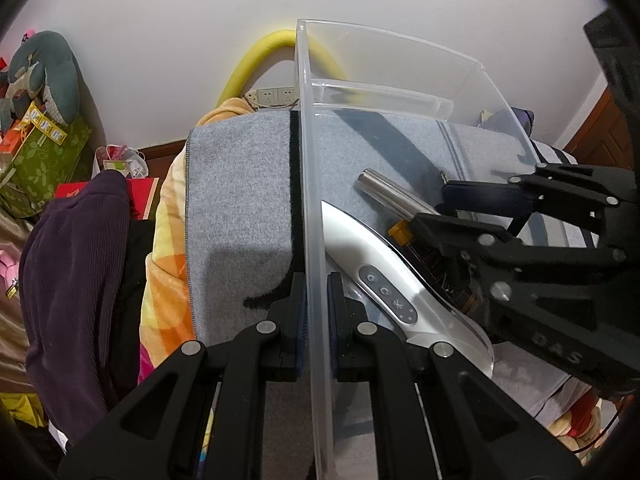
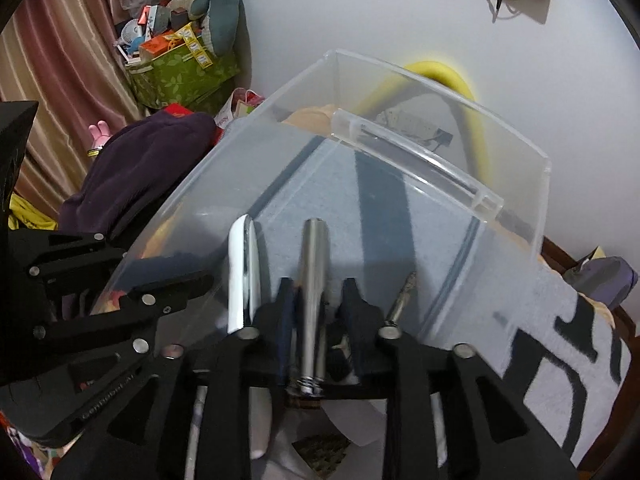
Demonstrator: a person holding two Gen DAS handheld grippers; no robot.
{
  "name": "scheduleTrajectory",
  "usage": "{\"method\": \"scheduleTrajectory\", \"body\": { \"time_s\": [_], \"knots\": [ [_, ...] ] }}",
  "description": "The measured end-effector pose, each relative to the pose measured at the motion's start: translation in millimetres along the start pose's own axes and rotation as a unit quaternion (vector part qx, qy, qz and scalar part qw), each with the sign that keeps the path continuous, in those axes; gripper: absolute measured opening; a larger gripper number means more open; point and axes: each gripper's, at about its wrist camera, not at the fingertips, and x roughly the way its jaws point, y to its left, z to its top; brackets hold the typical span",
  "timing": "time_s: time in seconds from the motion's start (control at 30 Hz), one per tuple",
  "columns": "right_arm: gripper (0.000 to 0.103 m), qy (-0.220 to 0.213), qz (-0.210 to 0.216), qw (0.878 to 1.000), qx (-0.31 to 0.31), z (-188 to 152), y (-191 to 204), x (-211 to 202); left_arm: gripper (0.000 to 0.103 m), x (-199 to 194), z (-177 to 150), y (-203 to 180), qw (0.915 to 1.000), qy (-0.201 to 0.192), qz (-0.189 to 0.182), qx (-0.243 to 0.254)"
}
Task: Organize rigid objects
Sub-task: 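Lower the metal flashlight into the box and release it, right tool, then set the clear box down on the blanket with the left tool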
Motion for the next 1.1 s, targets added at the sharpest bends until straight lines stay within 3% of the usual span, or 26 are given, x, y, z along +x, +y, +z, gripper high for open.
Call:
{"method": "scheduleTrajectory", "body": {
  "time_s": [0.07, 0.13, 0.23, 0.33, 0.5, 0.6, 0.7, 0.97, 1.1],
  "knots": [
    [0.033, -0.003, -0.002, 1.000, -0.010, -1, 4, -5, 0.007, 0, 1, 0, 1.0000, 0.001, 0.000, 0.000],
    [0.052, -0.017, -0.020, 0.999, -0.026, -5, 7, -15, 0.007, 0, 1, 0, 1.0000, 0.002, -0.001, -0.002],
    [0.067, -0.047, -0.041, 0.997, -0.041, -11, 10, -35, 0.007, -3, 1, 1, 1.0000, 0.002, -0.003, -0.002],
    [0.070, -0.063, -0.047, 0.996, -0.045, -19, 11, -51, 0.007, -9, 2, 1, 1.0000, -0.003, -0.001, -0.001],
    [0.075, -0.092, -0.048, 0.994, -0.023, -32, 3, -79, 0.037, -31, 4, 1, 0.9996, -0.029, 0.000, -0.006],
    [0.084, -0.112, -0.053, 0.992, -0.007, -38, -3, -94, 0.047, -50, 3, -2, 0.9986, -0.052, -0.002, -0.006],
    [0.085, -0.131, -0.062, 0.989, 0.003, -48, -9, -110, 0.059, -66, -1, -8, 0.9974, -0.072, -0.008, -0.005],
    [0.087, -0.164, -0.079, 0.983, 0.032, -81, -22, -139, 0.083, -108, -28, -36, 0.9870, -0.160, -0.003, 0.018],
    [0.096, -0.182, -0.086, 0.978, 0.050, -101, -28, -151, 0.084, -121, -44, -49, 0.9801, -0.196, 0.001, 0.029]
  ]
}}
